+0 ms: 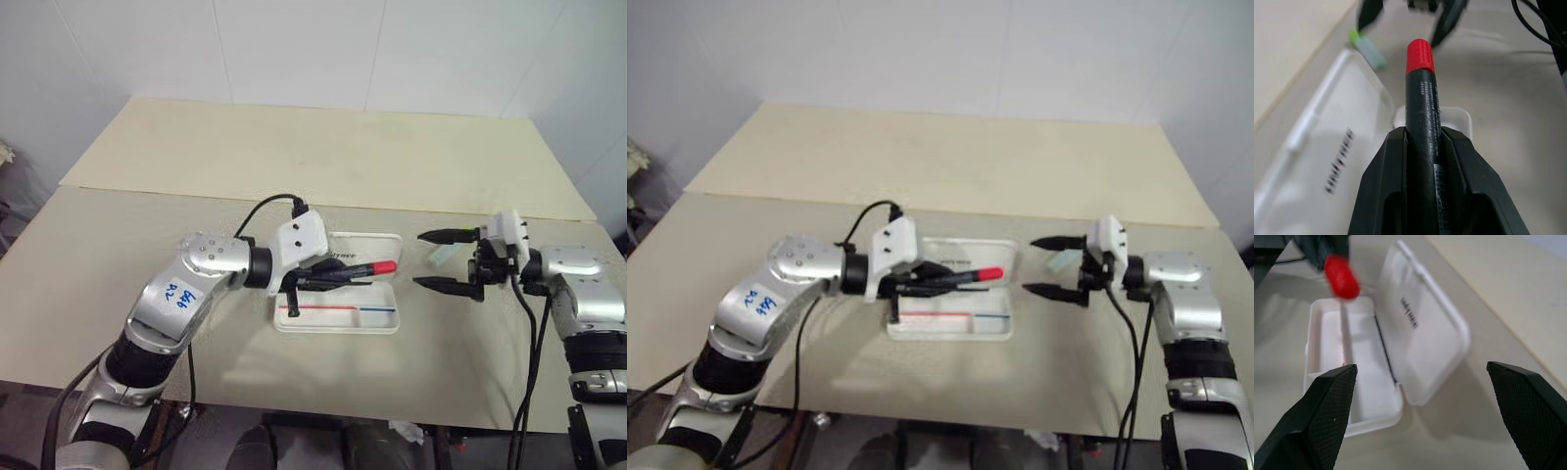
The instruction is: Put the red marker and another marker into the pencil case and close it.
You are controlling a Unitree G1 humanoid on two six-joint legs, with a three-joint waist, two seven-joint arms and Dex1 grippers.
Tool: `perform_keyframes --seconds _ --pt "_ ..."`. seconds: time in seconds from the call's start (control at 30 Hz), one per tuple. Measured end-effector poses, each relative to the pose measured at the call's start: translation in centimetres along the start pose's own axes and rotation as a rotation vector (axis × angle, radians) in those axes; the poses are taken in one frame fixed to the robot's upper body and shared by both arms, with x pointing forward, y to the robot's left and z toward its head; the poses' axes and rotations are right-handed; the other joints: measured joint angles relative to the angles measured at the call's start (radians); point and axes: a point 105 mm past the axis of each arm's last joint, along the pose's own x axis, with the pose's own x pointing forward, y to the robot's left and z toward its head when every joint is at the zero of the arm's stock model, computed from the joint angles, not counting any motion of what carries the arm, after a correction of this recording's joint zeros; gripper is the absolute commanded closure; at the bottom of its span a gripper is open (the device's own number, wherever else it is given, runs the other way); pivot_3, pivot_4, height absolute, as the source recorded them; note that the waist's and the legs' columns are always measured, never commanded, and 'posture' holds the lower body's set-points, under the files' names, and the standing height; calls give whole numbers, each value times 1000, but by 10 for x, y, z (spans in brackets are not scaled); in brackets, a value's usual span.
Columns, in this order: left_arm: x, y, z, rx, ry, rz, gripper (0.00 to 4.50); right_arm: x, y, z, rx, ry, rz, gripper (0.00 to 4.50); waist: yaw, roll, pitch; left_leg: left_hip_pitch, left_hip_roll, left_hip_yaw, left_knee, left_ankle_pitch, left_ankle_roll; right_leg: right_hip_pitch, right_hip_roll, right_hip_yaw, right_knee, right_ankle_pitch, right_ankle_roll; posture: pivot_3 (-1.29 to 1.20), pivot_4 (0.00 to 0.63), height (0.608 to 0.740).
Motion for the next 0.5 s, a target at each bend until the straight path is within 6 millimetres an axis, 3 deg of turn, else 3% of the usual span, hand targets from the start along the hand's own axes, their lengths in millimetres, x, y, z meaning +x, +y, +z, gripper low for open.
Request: perform_keyframes --seconds 0.23,0.5 --pt "2 2 -18 -54 5 18 3880 -26 8 -11 31 75 4 0 -6 0 0 0 0 0 0 0 0 1 0 0 0 0 0 0 150 740" --pt "6 20 -47 -108 32 40 3880 -27 20 -21 56 94 13 0 -13 1 0 1 0 0 0 0 0 1 0 1 0 0 0 0 150 740"
